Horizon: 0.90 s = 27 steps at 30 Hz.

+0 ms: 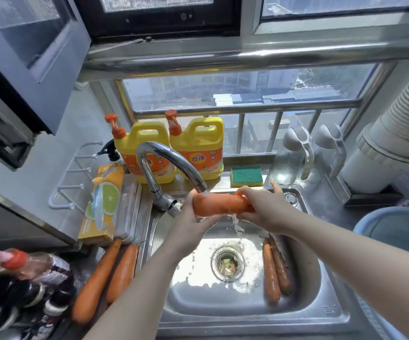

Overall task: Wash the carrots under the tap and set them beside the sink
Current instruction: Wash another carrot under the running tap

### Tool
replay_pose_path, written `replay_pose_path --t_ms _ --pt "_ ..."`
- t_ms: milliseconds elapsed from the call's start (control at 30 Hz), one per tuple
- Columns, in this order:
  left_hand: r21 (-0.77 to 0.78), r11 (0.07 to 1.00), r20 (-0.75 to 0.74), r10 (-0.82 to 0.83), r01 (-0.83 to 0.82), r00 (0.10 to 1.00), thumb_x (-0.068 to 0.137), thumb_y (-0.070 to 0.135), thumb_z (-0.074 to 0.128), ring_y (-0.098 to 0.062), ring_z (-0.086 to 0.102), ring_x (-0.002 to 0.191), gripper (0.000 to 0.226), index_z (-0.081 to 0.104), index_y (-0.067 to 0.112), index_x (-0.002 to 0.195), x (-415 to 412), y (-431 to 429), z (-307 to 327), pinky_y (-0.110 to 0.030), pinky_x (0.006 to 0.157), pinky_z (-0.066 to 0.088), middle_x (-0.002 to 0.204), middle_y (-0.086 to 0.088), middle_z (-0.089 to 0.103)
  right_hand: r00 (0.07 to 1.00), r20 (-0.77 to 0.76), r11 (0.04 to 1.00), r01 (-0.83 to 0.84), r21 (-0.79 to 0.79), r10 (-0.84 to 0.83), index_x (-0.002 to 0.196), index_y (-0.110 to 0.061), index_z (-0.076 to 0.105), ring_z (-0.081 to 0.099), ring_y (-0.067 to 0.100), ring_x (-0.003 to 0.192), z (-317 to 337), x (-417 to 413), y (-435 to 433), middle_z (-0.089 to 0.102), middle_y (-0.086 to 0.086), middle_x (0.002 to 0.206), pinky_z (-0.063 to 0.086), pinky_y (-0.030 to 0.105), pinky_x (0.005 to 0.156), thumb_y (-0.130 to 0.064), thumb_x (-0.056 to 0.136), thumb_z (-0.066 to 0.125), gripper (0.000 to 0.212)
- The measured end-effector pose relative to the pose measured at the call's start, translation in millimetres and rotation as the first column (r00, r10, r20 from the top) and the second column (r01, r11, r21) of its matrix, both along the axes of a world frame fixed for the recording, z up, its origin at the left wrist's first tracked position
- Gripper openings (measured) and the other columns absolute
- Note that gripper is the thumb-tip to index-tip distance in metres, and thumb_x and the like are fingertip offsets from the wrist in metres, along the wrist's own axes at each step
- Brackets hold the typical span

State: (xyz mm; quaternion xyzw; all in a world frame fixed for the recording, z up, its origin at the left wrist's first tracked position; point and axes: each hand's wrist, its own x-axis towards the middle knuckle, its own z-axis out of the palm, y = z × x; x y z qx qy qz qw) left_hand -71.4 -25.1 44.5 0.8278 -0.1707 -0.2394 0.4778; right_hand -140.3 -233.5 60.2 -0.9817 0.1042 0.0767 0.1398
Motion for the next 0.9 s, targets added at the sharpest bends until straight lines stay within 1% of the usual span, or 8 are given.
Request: replay_pose_path --t_ms 133,200,267,367,567,733,800,900 --pt "-0.052 0.988 -0.097 0.137 -0.143 0.986 0.093 0.068 0.047 -0.012 0.071 0.092 0.037 0.045 0.053 0.127 -8.2 -4.5 -9.5 -0.048 0.093 0.056 0.11 0.015 0.063 0.999 -0.047 1.0 -0.003 -0.012 0.002 0.131 -0.031 0.044 0.061 0.02 0.117 3.3 -7.2 7.3 0.069 -0.007 0.118 0.005 0.053 0.122 -0.054 0.093 0.06 0.047" --pt "-0.054 0.981 -0.111 0.177 -0.184 0.978 0.089 0.074 0.042 -0.015 0.071 0.082 0.042 0.049 0.051 0.124 -11.8 -4.2 -14.2 -0.051 0.089 0.057 0.105 0.009 0.066 0.998 -0.055 0.999 -0.016 -0.03 0.014 0.127 -0.03 0.045 0.062 0.02 0.114 4.5 -11.3 13.0 0.069 -0.007 0.113 0.008 0.053 0.122 -0.056 0.093 0.059 0.045" --pt "-0.102 0.955 -0.188 0.257 -0.279 0.948 0.09 0.066 0.045 -0.019 0.063 0.076 0.049 0.054 0.036 0.128 -11.3 -6.7 -12.4 -0.046 0.077 0.057 0.102 0.0 0.063 0.999 -0.023 0.995 -0.042 -0.085 0.04 0.124 -0.031 0.046 0.062 0.02 0.112 3.1 -15.5 20.1 0.068 -0.008 0.113 0.014 0.051 0.121 -0.059 0.092 0.057 0.044" --pt "-0.167 0.881 -0.327 0.373 -0.442 0.868 0.101 0.04 0.047 -0.019 0.05 0.074 0.023 0.06 0.023 0.11 -4.8 -15.6 -4.4 -0.029 0.058 0.041 0.1 -0.008 0.055 0.994 0.07 0.982 -0.068 -0.176 0.081 0.122 -0.03 0.048 0.063 0.021 0.11 0.1 -19.2 31.0 0.067 -0.009 0.116 0.027 0.046 0.114 -0.059 0.093 0.055 0.041" --pt "-0.037 0.797 -0.617 0.457 -0.603 0.641 0.102 0.041 0.045 -0.013 0.042 0.044 0.025 0.05 0.017 0.1 2.4 -19.9 10.3 -0.022 0.045 0.036 0.081 -0.01 0.053 0.99 0.065 0.965 -0.11 -0.24 0.129 0.126 -0.029 0.049 0.062 0.023 0.108 6.7 -14.4 27.7 0.066 -0.005 0.117 0.039 0.041 0.097 -0.064 0.093 0.051 0.048" --pt "-0.085 0.955 -0.205 0.262 -0.284 0.943 0.103 0.049 0.047 -0.019 0.056 0.095 0.037 0.044 0.033 0.136 -10.6 -13.3 1.0 -0.036 0.08 0.052 0.118 -0.004 0.056 0.994 -0.012 0.988 -0.109 -0.107 0.108 0.122 -0.026 0.052 0.063 0.023 0.105 12.1 -9.8 16.3 0.065 -0.005 0.117 0.045 0.038 0.085 -0.064 0.093 0.051 0.047" --pt "-0.061 0.97 -0.084 0.228 -0.234 0.97 0.096 0.051 0.059 -0.02 0.056 0.11 0.049 0.037 0.041 0.139 -12.9 -8.6 -2.1 -0.044 0.098 0.05 0.126 0.002 0.054 0.993 -0.031 0.99 -0.112 -0.08 0.11 0.119 -0.024 0.052 0.063 0.025 0.105 12.4 -7.9 16.1 0.066 -0.003 0.116 0.044 0.038 0.083 -0.062 0.093 0.054 0.046" --pt "-0.072 0.974 -0.055 0.212 -0.216 0.976 0.085 0.05 0.074 -0.015 0.059 0.105 0.064 0.036 0.041 0.135 -13.1 -6.2 -2.6 -0.042 0.094 0.052 0.118 0.01 0.056 0.995 -0.037 0.993 -0.098 -0.07 0.096 0.117 -0.026 0.053 0.064 0.026 0.106 8.9 -7.3 18.7 0.068 -0.002 0.117 0.046 0.039 0.086 -0.063 0.092 0.055 0.045"
